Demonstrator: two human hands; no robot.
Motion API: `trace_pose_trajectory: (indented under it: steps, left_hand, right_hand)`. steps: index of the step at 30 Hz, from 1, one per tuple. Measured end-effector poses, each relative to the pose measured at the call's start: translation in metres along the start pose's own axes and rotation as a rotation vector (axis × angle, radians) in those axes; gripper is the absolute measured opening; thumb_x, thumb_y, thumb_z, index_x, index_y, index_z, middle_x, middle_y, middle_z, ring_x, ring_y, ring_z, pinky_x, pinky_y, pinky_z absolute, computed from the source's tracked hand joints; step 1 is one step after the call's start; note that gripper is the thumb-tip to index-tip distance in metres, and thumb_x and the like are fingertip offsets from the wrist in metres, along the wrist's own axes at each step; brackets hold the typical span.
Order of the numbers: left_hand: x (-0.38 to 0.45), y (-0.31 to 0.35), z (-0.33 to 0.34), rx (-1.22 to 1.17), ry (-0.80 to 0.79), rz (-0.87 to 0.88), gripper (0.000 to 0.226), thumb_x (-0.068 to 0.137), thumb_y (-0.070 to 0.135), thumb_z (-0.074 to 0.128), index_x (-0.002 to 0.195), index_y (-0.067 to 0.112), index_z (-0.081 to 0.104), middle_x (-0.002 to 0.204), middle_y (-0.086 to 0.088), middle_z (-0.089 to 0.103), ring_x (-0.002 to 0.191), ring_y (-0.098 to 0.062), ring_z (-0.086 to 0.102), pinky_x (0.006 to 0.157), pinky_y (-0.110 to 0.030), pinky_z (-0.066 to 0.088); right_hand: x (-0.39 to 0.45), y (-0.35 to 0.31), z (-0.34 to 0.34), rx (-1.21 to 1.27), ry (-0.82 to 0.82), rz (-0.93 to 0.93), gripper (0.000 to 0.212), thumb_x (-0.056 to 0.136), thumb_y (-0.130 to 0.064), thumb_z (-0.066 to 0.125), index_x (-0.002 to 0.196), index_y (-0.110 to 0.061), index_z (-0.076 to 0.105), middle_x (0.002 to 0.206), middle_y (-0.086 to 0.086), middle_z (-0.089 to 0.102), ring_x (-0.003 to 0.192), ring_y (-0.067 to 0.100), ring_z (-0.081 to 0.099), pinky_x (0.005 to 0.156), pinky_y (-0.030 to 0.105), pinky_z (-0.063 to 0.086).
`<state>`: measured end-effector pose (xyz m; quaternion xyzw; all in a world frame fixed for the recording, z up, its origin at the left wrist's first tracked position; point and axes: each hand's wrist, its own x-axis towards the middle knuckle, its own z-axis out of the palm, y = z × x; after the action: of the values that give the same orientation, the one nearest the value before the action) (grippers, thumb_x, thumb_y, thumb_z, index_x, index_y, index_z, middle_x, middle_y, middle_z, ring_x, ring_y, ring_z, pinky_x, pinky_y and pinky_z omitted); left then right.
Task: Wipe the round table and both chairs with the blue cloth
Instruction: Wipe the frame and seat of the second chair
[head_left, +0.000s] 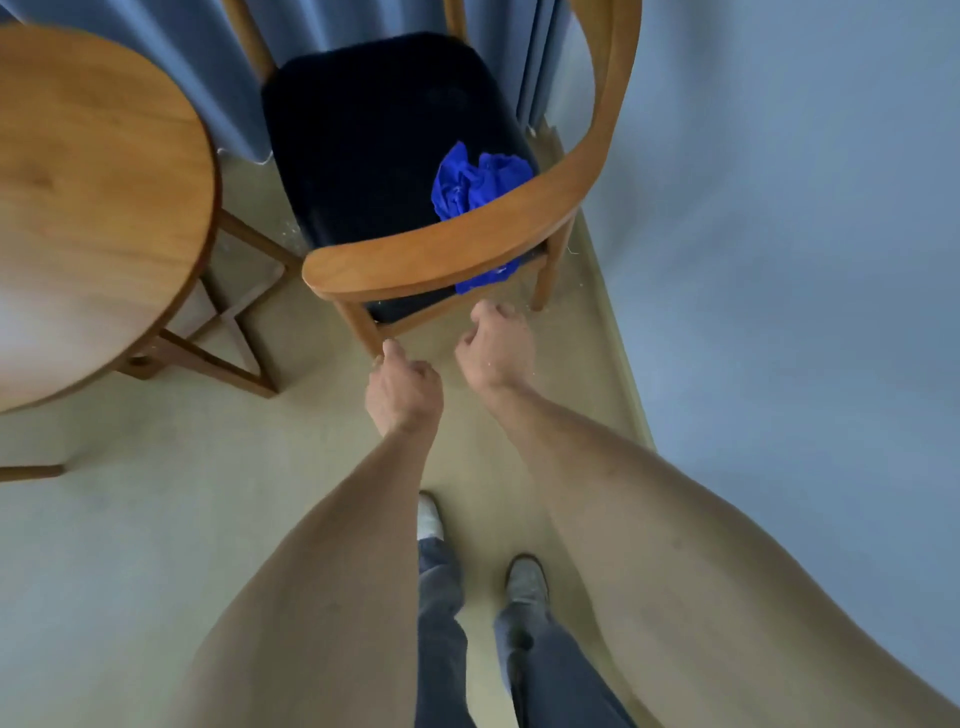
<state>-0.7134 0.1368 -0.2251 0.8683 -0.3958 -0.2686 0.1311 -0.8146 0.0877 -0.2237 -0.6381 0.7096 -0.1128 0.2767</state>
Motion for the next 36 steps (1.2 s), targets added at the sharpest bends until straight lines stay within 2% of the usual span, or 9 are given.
trace_pose_trajectory:
  steps: [5, 11, 16, 19, 22, 26, 30, 33, 36]
  left_hand:
    - [0.025, -0.038, 0.049, 0.045, -0.196, -0.181, 0.038, 0.092, 0.018, 0.044, 0.129, 0.01, 0.047, 0.124, -0.015, 0.056, 0.108, -0.035, 0.058, 0.086, -0.038, 0.046]
    - [0.059, -0.069, 0.114, 0.067, -0.227, -0.116, 0.039, 0.091, 0.012, 0.041, 0.129, 0.01, 0.05, 0.121, -0.014, 0.06, 0.104, -0.033, 0.061, 0.087, -0.04, 0.051]
    - [0.103, -0.081, 0.173, 0.021, -0.142, -0.08, 0.031, 0.091, 0.015, 0.045, 0.119, 0.01, 0.058, 0.117, -0.014, 0.063, 0.106, -0.033, 0.06, 0.081, -0.032, 0.046]
    - [0.13, -0.081, 0.218, 0.006, -0.076, 0.006, 0.03, 0.091, 0.016, 0.045, 0.117, 0.01, 0.06, 0.114, -0.014, 0.064, 0.105, -0.033, 0.06, 0.077, -0.032, 0.044]
    - [0.157, -0.083, 0.253, 0.005, -0.006, 0.099, 0.029, 0.091, 0.014, 0.046, 0.115, 0.012, 0.061, 0.113, -0.011, 0.065, 0.1, -0.029, 0.061, 0.074, -0.031, 0.043]
    - [0.173, -0.09, 0.276, 0.006, 0.154, 0.212, 0.029, 0.088, 0.012, 0.051, 0.114, 0.013, 0.063, 0.111, -0.009, 0.065, 0.098, -0.03, 0.063, 0.078, -0.033, 0.048]
    - [0.176, -0.086, 0.26, -0.085, 0.376, 0.172, 0.027, 0.088, 0.013, 0.05, 0.109, 0.012, 0.067, 0.108, -0.01, 0.066, 0.096, -0.032, 0.063, 0.082, -0.035, 0.05]
    - [0.16, -0.078, 0.24, -0.148, 0.462, 0.118, 0.022, 0.087, 0.015, 0.05, 0.102, 0.015, 0.067, 0.104, -0.008, 0.067, 0.093, -0.03, 0.064, 0.081, -0.032, 0.047]
    - [0.144, -0.075, 0.222, -0.128, 0.574, 0.18, 0.028, 0.085, 0.012, 0.05, 0.112, 0.02, 0.057, 0.105, -0.004, 0.066, 0.092, -0.028, 0.064, 0.081, -0.035, 0.048]
  right_hand:
    - [0.024, 0.027, 0.051, -0.055, 0.025, 0.062, 0.036, 0.085, -0.014, 0.062, 0.121, -0.014, 0.059, 0.124, 0.011, 0.053, 0.117, 0.029, 0.048, 0.097, 0.039, 0.046]
    - [0.08, 0.043, 0.079, -0.249, 0.38, -0.125, 0.031, 0.086, -0.022, 0.055, 0.115, -0.014, 0.061, 0.132, 0.01, 0.051, 0.125, 0.031, 0.044, 0.104, 0.04, 0.036]
    - [0.16, 0.04, 0.078, -0.186, 0.561, -0.215, 0.031, 0.09, -0.032, 0.044, 0.103, -0.017, 0.068, 0.115, 0.007, 0.065, 0.121, 0.029, 0.05, 0.111, 0.04, 0.03]
    - [0.205, 0.055, 0.088, -0.148, 0.511, -0.171, 0.048, 0.092, -0.048, 0.041, 0.126, -0.022, 0.061, 0.138, 0.01, 0.054, 0.137, 0.03, 0.037, 0.116, 0.044, 0.023]
    - [0.224, 0.081, 0.115, -0.159, 0.445, -0.195, 0.065, 0.094, -0.06, 0.034, 0.151, -0.03, 0.031, 0.152, 0.016, 0.037, 0.144, 0.032, 0.029, 0.116, 0.049, 0.025]
    - [0.228, 0.088, 0.134, -0.108, 0.644, -0.246, 0.077, 0.08, -0.078, 0.038, 0.141, -0.031, 0.042, 0.143, 0.009, 0.047, 0.139, 0.028, 0.035, 0.115, 0.048, 0.024]
    - [0.217, 0.086, 0.142, -0.023, 0.677, -0.251, 0.067, 0.083, -0.067, 0.046, 0.136, -0.027, 0.045, 0.139, 0.009, 0.049, 0.134, 0.028, 0.039, 0.112, 0.045, 0.028]
    - [0.207, 0.077, 0.137, -0.019, 0.592, -0.182, 0.061, 0.09, -0.055, 0.045, 0.143, -0.025, 0.038, 0.147, 0.016, 0.04, 0.138, 0.033, 0.033, 0.112, 0.048, 0.028]
    - [0.194, 0.064, 0.131, 0.002, 0.521, -0.166, 0.055, 0.095, -0.042, 0.044, 0.146, -0.023, 0.034, 0.147, 0.021, 0.038, 0.134, 0.036, 0.034, 0.106, 0.05, 0.035]
